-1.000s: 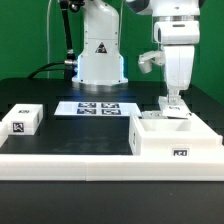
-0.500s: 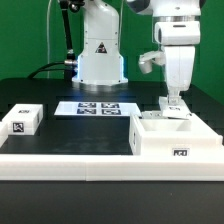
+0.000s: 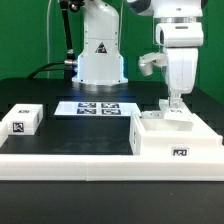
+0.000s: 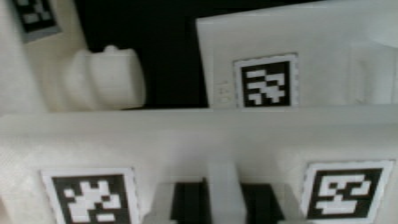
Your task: Assemble cabinet
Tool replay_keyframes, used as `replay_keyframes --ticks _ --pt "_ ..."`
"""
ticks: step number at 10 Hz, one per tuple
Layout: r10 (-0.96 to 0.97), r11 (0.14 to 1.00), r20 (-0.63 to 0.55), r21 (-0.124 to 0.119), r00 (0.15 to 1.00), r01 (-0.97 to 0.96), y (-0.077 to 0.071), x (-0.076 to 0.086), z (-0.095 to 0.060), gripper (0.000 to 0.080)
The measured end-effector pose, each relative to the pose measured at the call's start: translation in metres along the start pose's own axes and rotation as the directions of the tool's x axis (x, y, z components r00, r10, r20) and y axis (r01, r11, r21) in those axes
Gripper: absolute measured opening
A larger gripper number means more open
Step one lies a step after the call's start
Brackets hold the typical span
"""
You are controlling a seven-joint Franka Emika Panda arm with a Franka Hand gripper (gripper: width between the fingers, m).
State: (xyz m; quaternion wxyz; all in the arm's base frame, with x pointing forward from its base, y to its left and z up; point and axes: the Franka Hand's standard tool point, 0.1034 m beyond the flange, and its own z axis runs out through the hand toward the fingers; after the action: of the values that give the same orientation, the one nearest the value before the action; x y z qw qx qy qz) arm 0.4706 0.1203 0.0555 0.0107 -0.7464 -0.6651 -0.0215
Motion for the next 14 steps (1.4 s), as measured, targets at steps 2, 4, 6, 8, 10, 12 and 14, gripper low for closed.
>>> replay_keyframes --ticks 2,4,6,8,10,12,14 --pt "0.003 1.0 -0.001 -0.002 1.0 -0.003 0.0 -0.001 0.0 0.007" --pt "0.003 1.0 -0.001 -0.002 1.0 -0.003 0.0 -0.001 0.0 0.007" --pt "-0.004 1.0 -0.007 -0.011 1.0 0.004 0.013 -0.001 0.002 0.007" --pt "-0.006 1.0 -0.009 -0.014 1.0 0.006 0.032 -0.002 0.001 0.007" --pt "-0.026 0.999 -0.021 -0.038 0.999 0.026 0.055 -0.002 0.0 0.0071" --pt "-0.035 0.999 -0.022 -0.042 0.999 0.034 0.061 -0.002 0.0 0.0071" --pt "-0.035 0.999 -0.022 -0.043 0.999 0.034 0.061 -0.002 0.0 0.0071"
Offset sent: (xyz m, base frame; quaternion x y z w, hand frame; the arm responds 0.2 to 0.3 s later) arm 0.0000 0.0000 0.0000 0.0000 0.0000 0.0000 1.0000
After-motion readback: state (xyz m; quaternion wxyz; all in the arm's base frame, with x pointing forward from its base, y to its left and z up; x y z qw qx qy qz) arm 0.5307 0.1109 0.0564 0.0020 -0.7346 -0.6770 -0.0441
